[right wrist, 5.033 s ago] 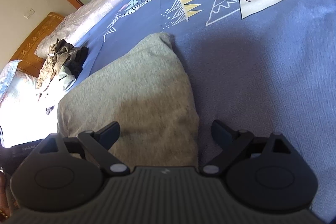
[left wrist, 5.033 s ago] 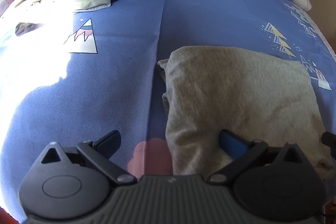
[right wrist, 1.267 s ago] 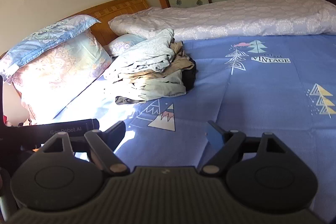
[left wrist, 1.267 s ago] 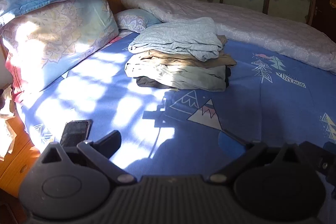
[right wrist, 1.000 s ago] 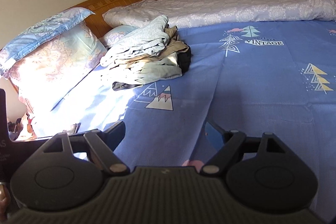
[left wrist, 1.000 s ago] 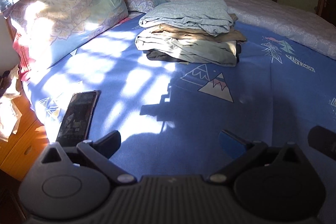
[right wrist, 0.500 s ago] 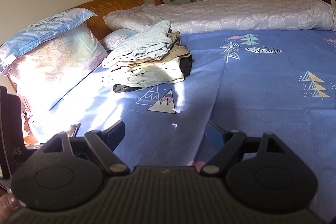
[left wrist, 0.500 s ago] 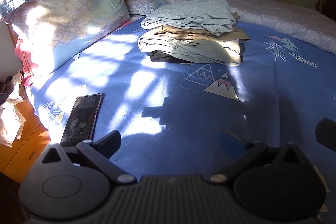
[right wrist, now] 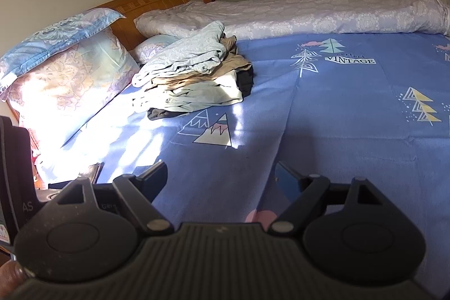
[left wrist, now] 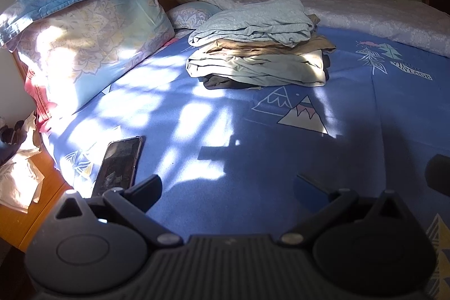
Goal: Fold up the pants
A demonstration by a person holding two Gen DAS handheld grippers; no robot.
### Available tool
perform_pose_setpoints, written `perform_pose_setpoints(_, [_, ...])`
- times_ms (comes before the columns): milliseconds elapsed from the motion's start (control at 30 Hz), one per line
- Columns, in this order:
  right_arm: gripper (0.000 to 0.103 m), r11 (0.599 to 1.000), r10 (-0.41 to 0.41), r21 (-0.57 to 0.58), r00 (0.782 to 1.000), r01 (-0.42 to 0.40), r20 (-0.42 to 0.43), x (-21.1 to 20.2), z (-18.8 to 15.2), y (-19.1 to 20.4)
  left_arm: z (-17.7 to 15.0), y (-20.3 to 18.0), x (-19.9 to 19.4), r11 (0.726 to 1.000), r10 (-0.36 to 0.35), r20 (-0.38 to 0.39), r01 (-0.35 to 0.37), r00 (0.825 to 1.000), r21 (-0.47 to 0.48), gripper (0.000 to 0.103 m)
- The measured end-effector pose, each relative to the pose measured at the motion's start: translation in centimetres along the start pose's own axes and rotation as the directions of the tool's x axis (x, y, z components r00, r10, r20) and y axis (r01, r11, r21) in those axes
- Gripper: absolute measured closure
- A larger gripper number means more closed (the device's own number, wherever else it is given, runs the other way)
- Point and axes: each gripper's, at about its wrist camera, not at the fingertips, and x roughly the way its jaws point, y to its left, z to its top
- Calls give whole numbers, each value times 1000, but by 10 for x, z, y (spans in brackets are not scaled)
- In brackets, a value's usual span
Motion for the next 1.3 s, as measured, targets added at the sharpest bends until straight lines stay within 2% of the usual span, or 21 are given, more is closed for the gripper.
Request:
perform_pose_setpoints(300, [17, 1000, -1, 14, 1000, 1, -6, 0, -1, -1, 0, 0, 1, 1000, 18, 6, -18, 1000, 6, 0])
perform_pose_setpoints(867, [17, 1000, 0, 10, 1000, 0, -16, 1, -1, 0, 0, 4, 5, 999, 34, -35, -34, 999, -10, 0])
perform_pose_setpoints(1233, [17, 1000, -6, 15, 1000, 6, -12, 0, 0, -3, -1, -1, 2, 1000, -12, -34, 12, 999, 8, 0])
perform_pose_setpoints(1300, [17, 1000, -9, 18, 1000, 9, -10, 0, 0, -3, -2, -1, 3, 1000, -11, -57, 11, 998, 6, 0])
